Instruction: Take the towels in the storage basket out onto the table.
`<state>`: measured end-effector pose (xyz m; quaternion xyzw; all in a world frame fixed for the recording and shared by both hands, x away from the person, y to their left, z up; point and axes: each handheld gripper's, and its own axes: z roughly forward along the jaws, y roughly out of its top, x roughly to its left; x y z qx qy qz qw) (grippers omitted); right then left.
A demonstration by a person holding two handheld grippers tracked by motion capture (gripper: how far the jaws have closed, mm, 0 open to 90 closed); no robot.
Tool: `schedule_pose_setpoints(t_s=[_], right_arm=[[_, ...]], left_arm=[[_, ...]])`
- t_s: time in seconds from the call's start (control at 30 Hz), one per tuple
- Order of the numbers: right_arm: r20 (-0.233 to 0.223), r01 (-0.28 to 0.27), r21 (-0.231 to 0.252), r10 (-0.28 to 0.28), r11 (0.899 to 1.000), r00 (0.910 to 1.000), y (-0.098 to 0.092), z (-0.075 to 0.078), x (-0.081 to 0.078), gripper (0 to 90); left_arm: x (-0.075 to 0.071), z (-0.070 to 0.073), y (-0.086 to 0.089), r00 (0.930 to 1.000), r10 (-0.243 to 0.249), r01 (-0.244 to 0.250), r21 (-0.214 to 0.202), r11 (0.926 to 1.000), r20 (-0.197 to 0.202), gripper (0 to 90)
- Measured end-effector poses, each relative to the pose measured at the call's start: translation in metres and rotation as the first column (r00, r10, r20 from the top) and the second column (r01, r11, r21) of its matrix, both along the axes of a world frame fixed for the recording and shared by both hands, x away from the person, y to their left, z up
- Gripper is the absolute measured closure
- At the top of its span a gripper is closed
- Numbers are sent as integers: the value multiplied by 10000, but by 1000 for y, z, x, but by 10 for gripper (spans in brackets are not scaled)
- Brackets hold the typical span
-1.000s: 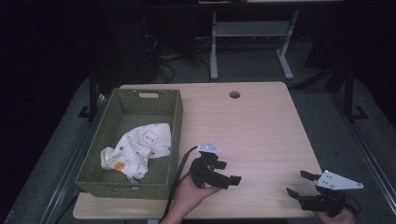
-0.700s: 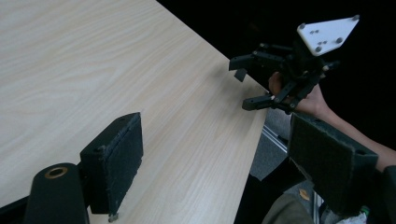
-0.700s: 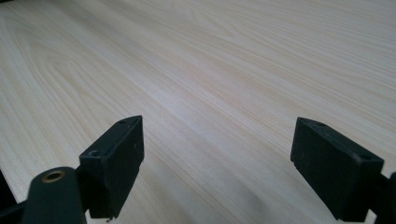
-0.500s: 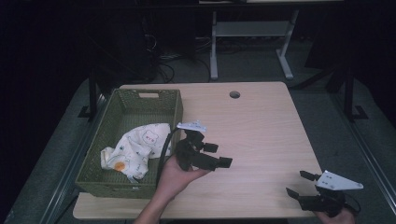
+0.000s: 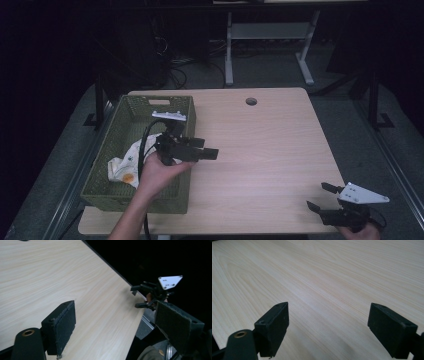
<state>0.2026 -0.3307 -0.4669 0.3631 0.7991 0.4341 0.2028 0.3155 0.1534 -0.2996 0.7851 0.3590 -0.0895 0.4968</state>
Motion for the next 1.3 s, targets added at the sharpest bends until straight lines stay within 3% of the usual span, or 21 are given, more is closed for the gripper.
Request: schedule_pose_setpoints(t_s=[0.13,0.4,0.57,0.63,0.73,0.77,0.87,0.9,0.93,0.97,1.0,1.07,1.1,1.13,1.17,1.2,1.23,1.27,1.3], right_arm=[[10,27,-8,-27,10000,10000,0,0,0,169],[11,85,-9,-85,10000,10000,-1,0,0,169],[16,79,-30,-79,10000,10000,0,0,0,169],[2,102,32,-102,9999,9999,0,1,-1,169],[16,103,36,-103,9999,9999,0,1,-1,169],[5,89,27,-89,10000,10000,0,0,-1,169],[23,66,8,-66,10000,10000,0,1,-1,169],[71,55,-14,-55,10000,10000,0,1,-1,169],[71,55,-14,-55,10000,10000,0,1,-1,169],[62,58,-8,-58,10000,10000,0,1,-1,169],[80,64,-46,-63,10000,9999,0,1,-1,169],[105,57,-46,-56,10000,9999,-1,1,-1,169],[105,57,-46,-56,10000,9999,-1,1,-1,169],[114,58,-48,-57,10000,9999,-1,1,-1,169],[108,61,-39,-61,10000,9999,-1,1,-1,169],[108,61,-39,-61,10000,9999,-1,1,-1,169],[92,57,-49,-57,10000,9999,0,1,-1,169],[82,60,-49,-59,10000,9999,0,1,-1,169],[80,54,-48,-54,10000,10000,0,1,-2,169]], left_arm=[[2,3,13,9997,251,-251,-65,9997,31,170],[11,0,45,9953,955,-951,220,9952,-162,171],[17,-10,65,9868,1589,-1571,516,9862,-319,173],[20,-14,75,9800,1951,-1925,629,9793,-380,174],[21,-18,82,9757,2158,-2119,870,9734,-376,189],[23,-21,86,9698,2400,-2345,1046,9665,-435,189],[25,-23,91,9658,2548,-2477,1199,9614,-485,191],[28,-26,97,9590,2786,-2697,1359,9533,-515,191],[28,-26,97,9590,2786,-2697,1359,9533,-515,191],[30,-28,101,9557,2896,-2795,1472,9488,-524,191],[32,-31,106,9492,3098,-2958,1794,9382,-550,195],[35,-35,112,9417,3303,-3141,1857,9311,-634,196],[35,-35,112,9417,3303,-3141,1857,9311,-634,196],[36,-38,116,9351,3495,-3305,2119,9197,-582,199],[38,-40,118,9319,3582,-3371,2287,9133,-569,199],[38,-40,118,9319,3582,-3371,2287,9133,-569,199],[40,-44,123,9213,3842,-3589,2494,8995,-600,199],[40,-44,123,9213,3842,-3589,2494,8995,-600,199],[43,-48,128,9108,4075,-3780,2634,8876,-664,200]])
